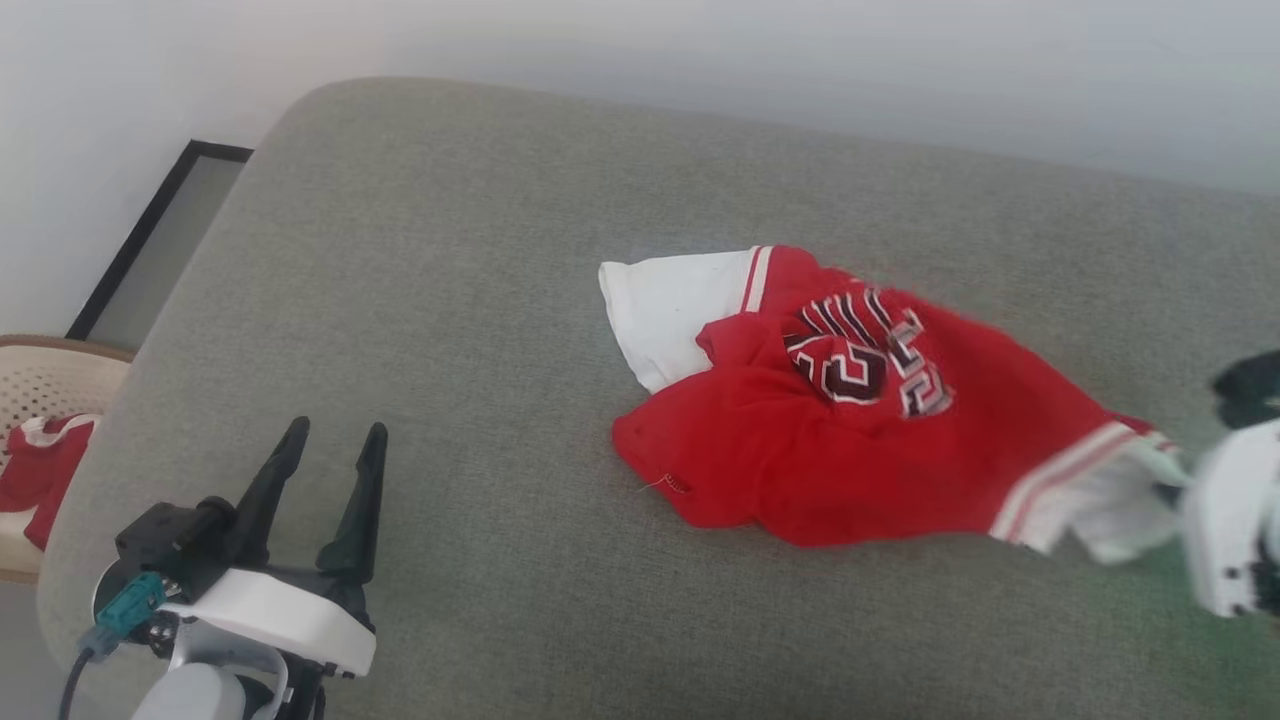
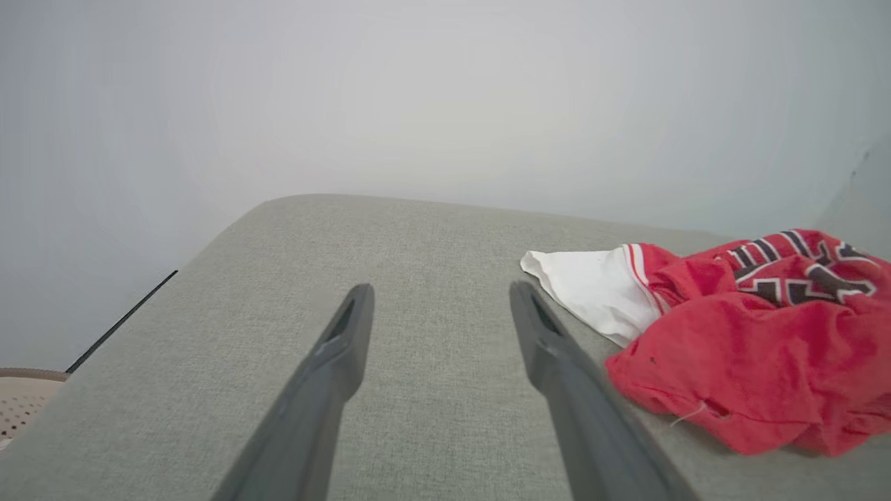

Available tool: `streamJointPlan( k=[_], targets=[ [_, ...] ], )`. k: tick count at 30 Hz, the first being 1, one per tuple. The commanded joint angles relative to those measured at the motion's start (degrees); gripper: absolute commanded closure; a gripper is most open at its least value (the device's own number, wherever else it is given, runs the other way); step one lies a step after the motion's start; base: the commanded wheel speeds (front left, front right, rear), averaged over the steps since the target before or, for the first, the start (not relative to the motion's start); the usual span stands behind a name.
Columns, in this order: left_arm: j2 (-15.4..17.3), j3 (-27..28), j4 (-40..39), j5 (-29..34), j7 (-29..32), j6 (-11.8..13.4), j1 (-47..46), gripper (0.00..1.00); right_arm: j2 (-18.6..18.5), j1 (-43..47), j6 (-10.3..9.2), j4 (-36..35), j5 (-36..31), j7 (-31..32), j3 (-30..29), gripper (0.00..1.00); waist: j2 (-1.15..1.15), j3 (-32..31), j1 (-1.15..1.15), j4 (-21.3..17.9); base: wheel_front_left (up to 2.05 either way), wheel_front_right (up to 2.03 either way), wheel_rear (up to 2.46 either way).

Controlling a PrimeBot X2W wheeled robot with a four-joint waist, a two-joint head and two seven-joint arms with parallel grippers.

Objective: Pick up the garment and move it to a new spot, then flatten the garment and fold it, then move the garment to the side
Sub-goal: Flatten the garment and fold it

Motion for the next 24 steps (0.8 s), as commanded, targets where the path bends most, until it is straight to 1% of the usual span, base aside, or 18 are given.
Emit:
streamJointPlan(
  k=[1,4,7,12,13,14,15,19,21,22,24],
  targets=[
    [0.05,0.17,-0.27,-0.17,-0.17,0.18,-0.16,0.00,-1.54,1.40,-0.08,-0.43,1.16,0.88,-1.00,1.00,0.00,0.02,0.00,-0.29,0.00,0.00,0.00],
    [-0.07,-0.10,-0.45,-0.12,-0.12,0.24,-0.82,0.00,-4.44,2.95,-0.09,0.50,2.66,1.32,-2.03,1.00,0.00,0.47,0.00,-0.44,0.00,0.00,0.00],
    [-0.23,-0.43,-0.28,-0.26,-0.08,-0.04,-1.36,0.00,-4.79,3.18,-0.08,2.84,4.75,-0.05,-1.57,1.00,0.00,1.07,0.00,-0.41,0.00,0.00,0.00],
    [-0.56,-1.31,0.57,-0.28,0.39,-0.68,-2.91,0.00,-2.59,1.07,-0.04,9.66,8.97,-2.70,1.23,1.00,0.00,1.73,0.00,-0.24,0.00,0.00,0.00],
    [-0.58,-1.59,0.76,-0.12,0.59,-0.68,-3.26,0.00,-2.05,0.48,-0.05,10.93,9.71,-3.37,1.87,0.89,0.00,1.75,0.00,-0.23,0.00,0.00,0.00],
    [-0.49,-1.76,0.93,-0.03,0.90,-0.82,-3.65,0.00,-1.85,-0.25,-0.04,12.04,10.07,-4.01,2.69,0.55,0.00,1.69,0.00,-0.29,0.00,0.00,0.00],
    [-0.30,-1.90,1.09,-0.14,1.18,-0.94,-3.97,0.00,-1.94,-0.94,-0.04,12.92,10.02,-4.68,3.77,0.00,0.00,1.55,0.00,-0.36,0.00,0.00,0.00],
    [0.48,-2.54,1.48,-0.63,3.58,-1.56,-5.84,0.00,-1.66,-2.93,-0.09,15.54,11.66,-6.66,5.86,0.00,0.00,0.70,0.00,-1.43,0.00,0.00,0.00],
    [1.39,-2.67,1.20,-1.27,5.93,-1.88,-7.20,0.00,-1.27,-3.97,-0.09,16.45,12.74,-8.38,5.89,0.00,0.00,-0.12,0.00,-2.95,0.00,0.00,0.00],
    [1.39,-2.67,1.20,-1.27,5.93,-1.88,-7.20,0.00,-1.27,-3.97,-0.09,16.45,12.74,-8.38,5.89,0.00,0.00,-0.12,0.00,-2.95,0.00,0.00,0.00],
    [2.18,-2.76,0.89,-1.65,7.56,-2.06,-8.07,0.00,-0.92,-4.59,-0.09,16.14,13.00,-9.40,6.22,0.00,0.00,-0.69,0.00,-4.25,0.00,0.00,0.00]
  ],
)
